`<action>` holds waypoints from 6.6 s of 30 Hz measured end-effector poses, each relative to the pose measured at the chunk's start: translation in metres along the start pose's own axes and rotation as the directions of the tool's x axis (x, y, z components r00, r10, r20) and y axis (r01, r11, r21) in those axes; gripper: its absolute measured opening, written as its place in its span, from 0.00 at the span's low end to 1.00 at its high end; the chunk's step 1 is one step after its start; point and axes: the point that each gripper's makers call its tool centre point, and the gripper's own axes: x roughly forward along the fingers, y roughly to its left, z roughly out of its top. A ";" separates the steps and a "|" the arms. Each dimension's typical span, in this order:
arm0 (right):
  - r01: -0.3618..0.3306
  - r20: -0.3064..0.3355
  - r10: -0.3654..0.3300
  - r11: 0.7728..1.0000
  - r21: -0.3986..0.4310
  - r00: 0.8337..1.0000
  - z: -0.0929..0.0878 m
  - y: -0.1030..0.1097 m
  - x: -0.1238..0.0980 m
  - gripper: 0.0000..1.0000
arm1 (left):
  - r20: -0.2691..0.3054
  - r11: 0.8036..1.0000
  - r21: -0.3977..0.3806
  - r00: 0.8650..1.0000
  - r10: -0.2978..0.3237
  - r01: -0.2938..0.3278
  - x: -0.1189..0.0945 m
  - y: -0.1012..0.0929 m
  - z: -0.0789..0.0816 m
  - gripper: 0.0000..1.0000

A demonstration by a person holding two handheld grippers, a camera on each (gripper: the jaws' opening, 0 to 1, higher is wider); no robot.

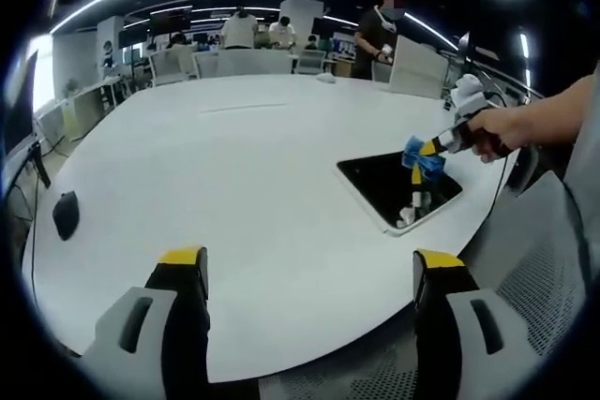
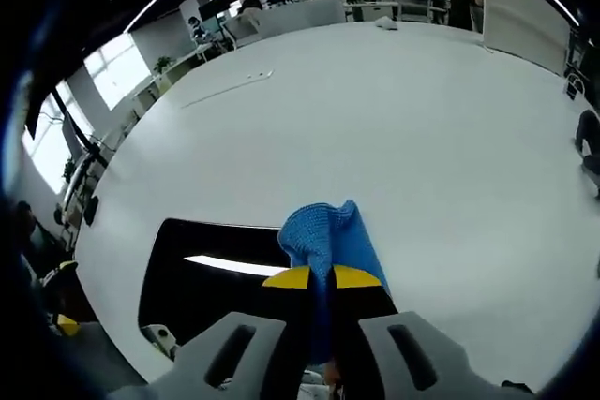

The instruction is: Wipe the mirror surface with the cleaning cloth until all visible marks leave the cleaned area.

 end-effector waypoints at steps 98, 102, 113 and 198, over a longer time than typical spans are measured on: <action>-0.173 -0.110 0.163 0.980 -0.093 0.980 0.003 0.183 0.046 0.02 | -0.025 0.998 -0.059 0.999 -0.025 0.023 0.006 0.001 -0.010 0.99; -0.183 -0.102 0.174 0.979 -0.090 0.979 0.001 0.183 0.052 0.01 | -0.024 0.998 -0.061 0.999 -0.022 0.020 0.006 0.001 -0.009 0.99; -0.205 -0.118 0.196 0.976 -0.070 0.973 -0.013 0.188 0.036 0.01 | -0.014 0.998 -0.061 1.000 -0.002 0.001 0.007 0.005 -0.008 0.99; -0.242 -0.116 0.244 0.970 0.037 0.963 -0.034 0.096 -0.008 0.01 | -0.017 0.997 -0.083 1.000 -0.004 0.002 0.007 0.004 -0.010 0.94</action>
